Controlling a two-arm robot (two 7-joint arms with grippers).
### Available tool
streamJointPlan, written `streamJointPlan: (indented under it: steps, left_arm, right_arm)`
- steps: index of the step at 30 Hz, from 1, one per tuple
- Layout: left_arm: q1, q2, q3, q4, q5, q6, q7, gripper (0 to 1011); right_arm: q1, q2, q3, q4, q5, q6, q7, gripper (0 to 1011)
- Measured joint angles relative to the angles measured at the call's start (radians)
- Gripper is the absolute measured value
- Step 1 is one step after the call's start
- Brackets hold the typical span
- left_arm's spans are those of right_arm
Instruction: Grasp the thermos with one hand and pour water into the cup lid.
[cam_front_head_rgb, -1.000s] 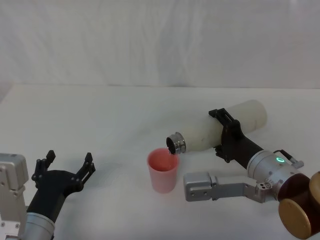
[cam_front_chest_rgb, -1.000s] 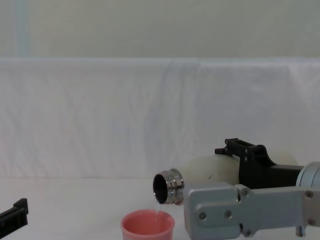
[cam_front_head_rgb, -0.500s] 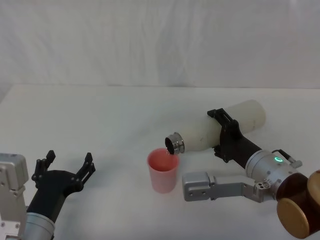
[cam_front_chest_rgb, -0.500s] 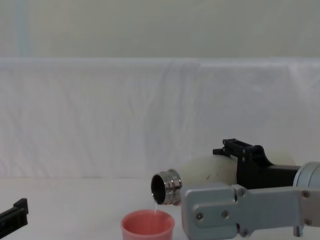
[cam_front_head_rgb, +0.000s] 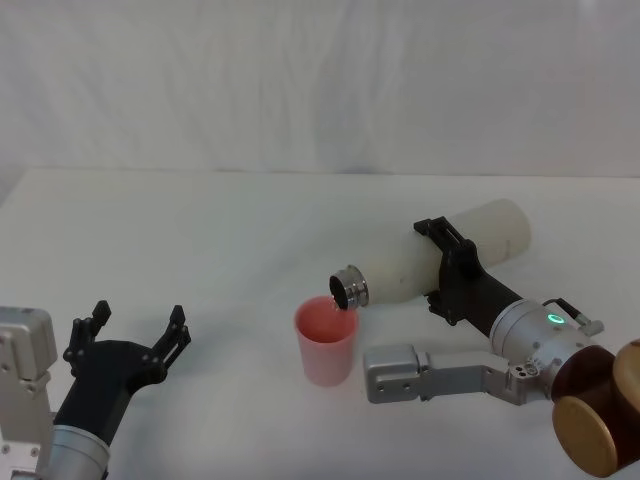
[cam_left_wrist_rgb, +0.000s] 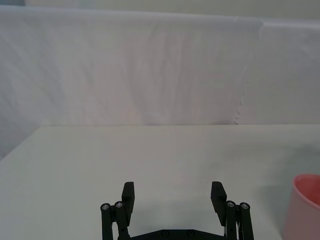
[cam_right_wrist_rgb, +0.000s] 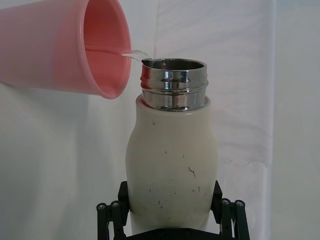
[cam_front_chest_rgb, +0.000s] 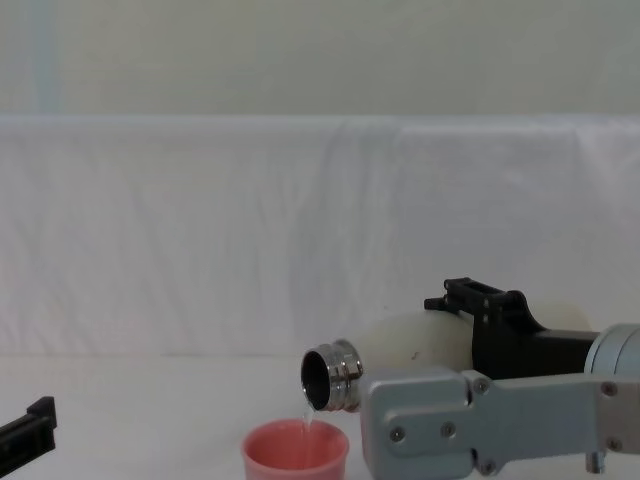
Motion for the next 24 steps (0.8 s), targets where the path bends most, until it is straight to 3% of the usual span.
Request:
streamJointPlan:
  steps: [24]
  left_arm:
    - [0.0, 0.0, 0.0, 0.0, 0.0, 0.0, 0.0, 1001]
  right_arm:
    - [0.001, 0.0, 0.0, -0.002, 0.0, 0.001, 0.004, 958]
